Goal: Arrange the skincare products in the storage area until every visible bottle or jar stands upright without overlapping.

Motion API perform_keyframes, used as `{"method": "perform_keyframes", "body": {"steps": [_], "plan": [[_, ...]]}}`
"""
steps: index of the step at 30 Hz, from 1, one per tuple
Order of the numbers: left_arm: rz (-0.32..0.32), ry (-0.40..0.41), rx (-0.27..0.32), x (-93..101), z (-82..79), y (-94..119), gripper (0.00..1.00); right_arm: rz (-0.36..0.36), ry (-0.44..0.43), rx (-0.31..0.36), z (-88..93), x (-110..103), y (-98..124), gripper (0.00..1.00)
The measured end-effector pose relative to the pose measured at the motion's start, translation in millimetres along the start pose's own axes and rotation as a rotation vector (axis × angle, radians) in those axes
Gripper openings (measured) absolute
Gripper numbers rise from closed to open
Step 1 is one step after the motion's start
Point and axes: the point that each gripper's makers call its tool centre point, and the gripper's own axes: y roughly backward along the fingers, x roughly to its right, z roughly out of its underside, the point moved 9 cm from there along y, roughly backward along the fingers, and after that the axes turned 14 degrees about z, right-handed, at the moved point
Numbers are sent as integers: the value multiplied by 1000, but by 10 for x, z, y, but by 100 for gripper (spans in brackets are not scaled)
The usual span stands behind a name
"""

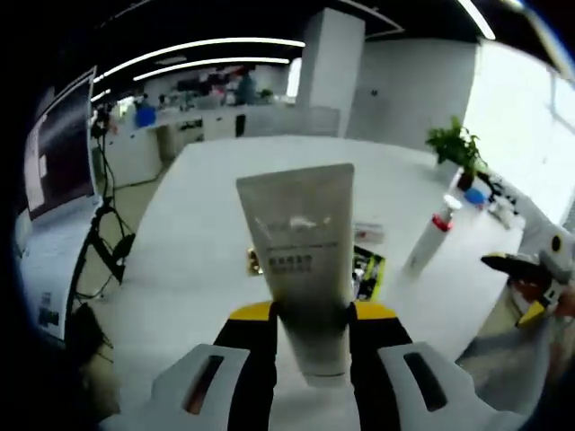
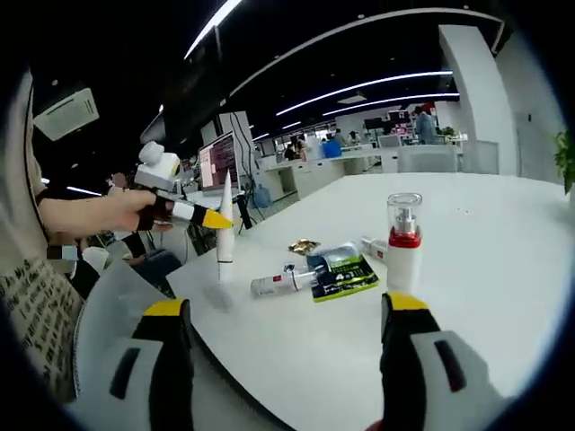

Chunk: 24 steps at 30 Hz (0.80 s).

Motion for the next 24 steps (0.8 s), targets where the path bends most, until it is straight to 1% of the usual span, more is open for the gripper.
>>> {"method": "perform_keyframes", "body": {"steps": [2,7,9,12,14,18,22,24], "plan": [[3,5,11,56,33,35,26,-10,-1,7,-35,-35,3,87],[13,11,14,233,139,95,26,-42,6,35,-162,-156,-3,87],[8,27,29,310,185,123,26,-55,8,46,-204,-197,-11,85],[34,67,50,466,275,155,26,-80,5,67,-277,-282,-26,83],[48,65,47,541,304,155,26,-98,10,77,-314,-336,-32,83],[67,44,31,684,323,137,26,-125,10,89,-361,-412,-33,82],[102,23,36,862,298,82,26,-159,9,106,-425,-495,-27,81],[111,8,34,938,290,43,26,-180,46,103,-445,-537,-24,79]]}}
